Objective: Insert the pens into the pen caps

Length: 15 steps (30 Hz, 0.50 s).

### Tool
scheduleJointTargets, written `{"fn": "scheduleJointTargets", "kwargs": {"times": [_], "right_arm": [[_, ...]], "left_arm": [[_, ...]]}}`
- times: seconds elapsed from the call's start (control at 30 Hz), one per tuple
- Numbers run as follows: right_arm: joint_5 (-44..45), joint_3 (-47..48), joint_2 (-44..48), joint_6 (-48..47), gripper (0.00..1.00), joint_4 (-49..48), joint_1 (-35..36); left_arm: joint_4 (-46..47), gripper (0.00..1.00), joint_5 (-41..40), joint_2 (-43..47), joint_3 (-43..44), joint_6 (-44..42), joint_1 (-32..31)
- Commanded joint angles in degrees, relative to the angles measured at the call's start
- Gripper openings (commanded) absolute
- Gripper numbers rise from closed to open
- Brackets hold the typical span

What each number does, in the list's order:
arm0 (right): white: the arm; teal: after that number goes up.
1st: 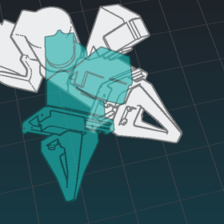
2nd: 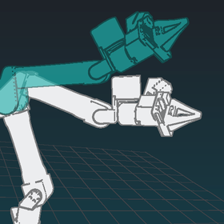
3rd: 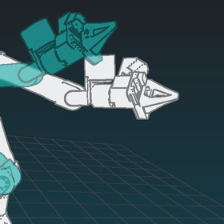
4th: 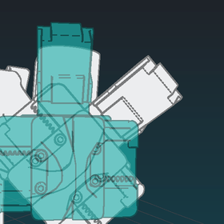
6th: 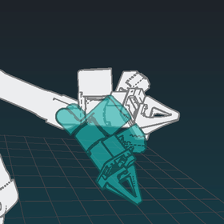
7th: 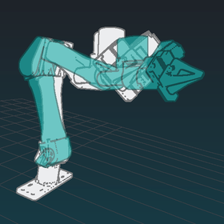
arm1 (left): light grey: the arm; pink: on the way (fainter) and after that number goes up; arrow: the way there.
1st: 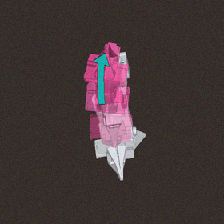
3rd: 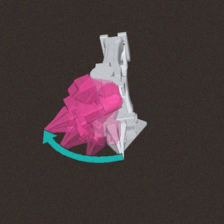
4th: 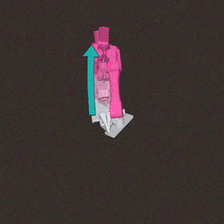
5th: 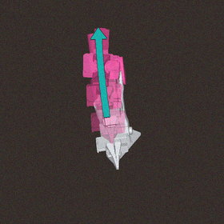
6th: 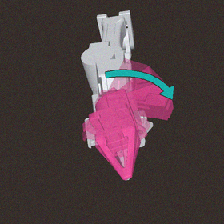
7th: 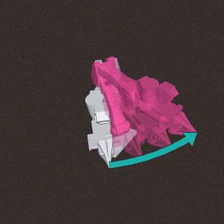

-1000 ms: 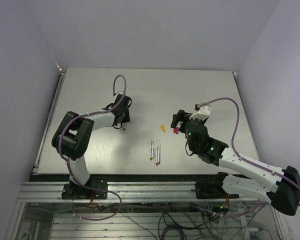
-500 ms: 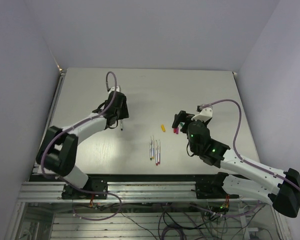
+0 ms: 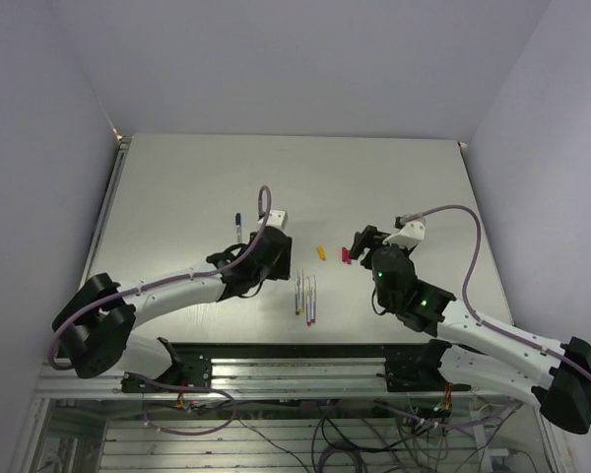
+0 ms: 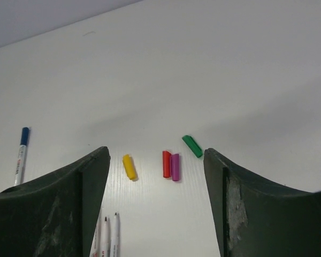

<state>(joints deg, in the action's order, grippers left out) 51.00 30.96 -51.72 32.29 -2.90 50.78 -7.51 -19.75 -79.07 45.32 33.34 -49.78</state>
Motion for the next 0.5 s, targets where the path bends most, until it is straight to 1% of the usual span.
{"fn": "scheduleJointTargets", "kwargs": {"times": [0.0,0.13,0.3,0.47], "right_arm": [[4.3,-1.8,2.2,6.1,0.69,4.9,-0.1],[5.3,-2.8,4.5,11.0,0.70,9.4,-0.1],[4.3,-4.2,6.8,14.4,0.71,12.2,-0.1],[4.6,-5.8,8.4,17.4,0.72,14.1,-0.1]], "left_arm": [[0.3,0.60,-1.8,-1.1,-0.8,3.2,-2.2],[-0.9,0.60,-2.3,-4.8,0.4,4.3,-4.9],[-2.3,0.59,-3.8,-8.6,2.6,5.6,-9.0],[-6.0,0.58,-6.3,-11.5,5.5,7.5,-12.4]]}}
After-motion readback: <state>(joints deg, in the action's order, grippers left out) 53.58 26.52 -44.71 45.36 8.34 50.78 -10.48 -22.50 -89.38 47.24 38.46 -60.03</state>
